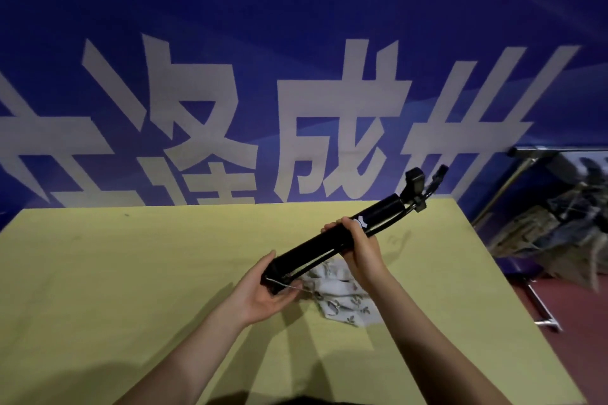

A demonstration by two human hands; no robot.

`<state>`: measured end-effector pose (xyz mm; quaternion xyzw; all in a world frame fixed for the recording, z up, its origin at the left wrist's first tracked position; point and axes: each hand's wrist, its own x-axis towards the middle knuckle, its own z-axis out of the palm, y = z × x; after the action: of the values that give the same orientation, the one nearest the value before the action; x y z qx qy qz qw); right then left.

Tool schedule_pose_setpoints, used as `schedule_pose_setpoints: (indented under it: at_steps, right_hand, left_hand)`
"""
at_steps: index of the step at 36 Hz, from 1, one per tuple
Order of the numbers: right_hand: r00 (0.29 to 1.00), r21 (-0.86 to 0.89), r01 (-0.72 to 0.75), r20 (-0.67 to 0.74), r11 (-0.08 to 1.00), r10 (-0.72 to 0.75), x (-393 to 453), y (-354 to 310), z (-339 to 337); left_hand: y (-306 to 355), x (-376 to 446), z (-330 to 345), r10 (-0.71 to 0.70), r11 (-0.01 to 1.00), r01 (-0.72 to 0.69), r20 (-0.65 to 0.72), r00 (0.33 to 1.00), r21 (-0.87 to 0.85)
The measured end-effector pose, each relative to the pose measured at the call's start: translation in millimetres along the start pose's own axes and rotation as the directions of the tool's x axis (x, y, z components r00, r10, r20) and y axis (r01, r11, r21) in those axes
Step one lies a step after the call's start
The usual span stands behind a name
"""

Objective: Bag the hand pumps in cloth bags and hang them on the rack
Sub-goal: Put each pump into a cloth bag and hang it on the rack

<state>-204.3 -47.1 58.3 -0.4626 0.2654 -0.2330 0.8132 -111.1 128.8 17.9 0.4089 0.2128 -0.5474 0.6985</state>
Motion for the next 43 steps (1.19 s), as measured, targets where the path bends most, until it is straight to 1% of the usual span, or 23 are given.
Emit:
schedule_pose_setpoints:
  at_steps: [2, 4, 9, 12, 15, 18, 20, 21, 22, 23, 25, 27, 28, 29, 30, 31, 32, 34, 35, 36, 38, 40, 43]
  right_hand:
    - [0.997, 0.062, -0.078, -0.006, 0.995, 0.079, 0.2, -6.5, -13.4]
    - [0.985, 0.095, -0.171, -0.019, 0.981, 0.174, 1.0, -11.3, -28.5]
    - [0.911, -0.008, -0.409, 0.045, 0.912, 0.409, 0.3, -19.2, -63.7]
    - [0.857, 0.014, -0.513, 0.069, 0.858, 0.511, 3.4, -31.2, -78.8]
    - [0.827, 0.060, -0.561, 0.096, 0.826, 0.554, 11.7, -44.0, -91.8]
    - [0.833, -0.003, -0.542, 0.125, 0.840, 0.538, 22.3, -50.7, -104.7]
    - [0.853, -0.017, -0.507, 0.131, 0.862, 0.505, 30.3, -51.8, -112.4]
    - [0.869, -0.019, -0.481, 0.119, 0.876, 0.480, 34.9, -51.2, -116.0]
    - [0.887, -0.021, -0.452, 0.093, 0.892, 0.451, 39.3, -50.1, -119.7]
    - [0.905, -0.025, -0.422, 0.052, 0.906, 0.423, 44.3, -48.8, -123.1]
    - [0.926, -0.042, -0.376, -0.061, 0.926, 0.373, 50.9, -43.9, -128.9]
    - [0.934, -0.067, -0.349, -0.112, 0.935, 0.340, 55.0, -39.9, -134.5]
    - [0.937, -0.078, -0.340, -0.112, 0.937, 0.331, 55.9, -37.9, -136.9]
    - [0.940, -0.094, -0.334, -0.108, 0.938, 0.324, 56.4, -35.3, -139.0]
    - [0.942, -0.116, -0.330, -0.102, 0.937, 0.319, 57.0, -32.3, -141.9]
    - [0.942, -0.135, -0.331, -0.097, 0.934, 0.320, 57.5, -28.2, -144.3]
    - [0.941, -0.151, -0.336, -0.090, 0.930, 0.326, 57.4, -24.2, -146.4]
    - [0.936, -0.184, -0.353, -0.074, 0.917, 0.345, 58.5, -13.3, -150.6]
    - [0.933, -0.212, -0.359, -0.075, 0.909, 0.351, 59.0, -8.1, -151.9]
    - [0.933, -0.243, -0.359, -0.086, 0.901, 0.349, 59.4, -4.1, -152.8]
    - [0.937, -0.279, -0.349, -0.126, 0.895, 0.326, 61.8, 3.4, -154.5]
    - [0.942, -0.263, -0.331, -0.151, 0.906, 0.301, 62.2, 6.6, -153.2]
    - [0.956, -0.239, -0.291, -0.108, 0.926, 0.273, 59.0, 5.0, -148.7]
  left_hand:
    - [-4.4, 0.8, 13.8, 0.070, 0.994, -0.071, -0.019, 0.997, -0.081]
    - [-12.7, 4.1, 28.6, 0.156, 0.981, -0.160, -0.041, 0.987, -0.109]
    - [-46.9, 18.3, 66.3, 0.353, 0.934, -0.354, 0.024, 0.935, 0.050]
    - [-63.9, 32.5, 76.1, 0.444, 0.886, -0.447, 0.048, 0.895, 0.126]
    - [-74.7, 45.2, 79.1, 0.490, 0.852, -0.499, 0.090, 0.867, 0.159]
    - [-78.8, 51.7, 85.9, 0.483, 0.841, -0.501, 0.135, 0.865, 0.206]
    - [-79.3, 57.5, 86.5, 0.486, 0.801, -0.507, 0.150, 0.861, 0.318]
    - [-79.2, 60.3, 86.6, 0.508, 0.755, -0.515, 0.135, 0.851, 0.405]
    - [-79.7, 62.7, 86.9, 0.556, 0.692, -0.522, 0.093, 0.826, 0.498]
    - [-80.1, 65.9, 87.0, 0.625, 0.632, -0.529, 0.033, 0.780, 0.567]
    - [-79.9, 72.8, 83.4, 0.739, 0.576, -0.523, -0.127, 0.661, 0.628]
    - [-75.6, 85.7, 72.5, 0.777, 0.580, -0.438, -0.305, 0.551, 0.687]
    - [-72.6, 91.8, 66.9, 0.767, 0.598, -0.347, -0.390, 0.510, 0.723]
    - [-69.3, 99.0, 59.4, 0.734, 0.631, -0.235, -0.471, 0.489, 0.739]
    - [-66.7, 106.8, 51.6, 0.679, 0.678, -0.142, -0.541, 0.496, 0.721]
    - [-65.7, 108.5, 49.8, 0.598, 0.740, -0.085, -0.594, 0.538, 0.667]
    - [-66.5, 108.9, 48.4, 0.519, 0.796, -0.088, -0.600, 0.608, 0.599]
    - [-69.9, 104.0, 52.8, 0.379, 0.878, -0.136, -0.494, 0.783, 0.459]
    - [-70.9, 101.3, 55.3, 0.337, 0.896, -0.145, -0.429, 0.838, 0.420]
    - [-71.5, 101.4, 54.9, 0.325, 0.898, -0.156, -0.383, 0.865, 0.411]
    - [-69.6, 101.0, 56.6, 0.341, 0.892, -0.188, -0.339, 0.877, 0.412]
    - [-67.7, 97.9, 59.9, 0.345, 0.886, -0.214, -0.279, 0.896, 0.412]
    - [-68.6, 89.1, 72.8, 0.248, 0.884, -0.186, -0.092, 0.965, 0.428]
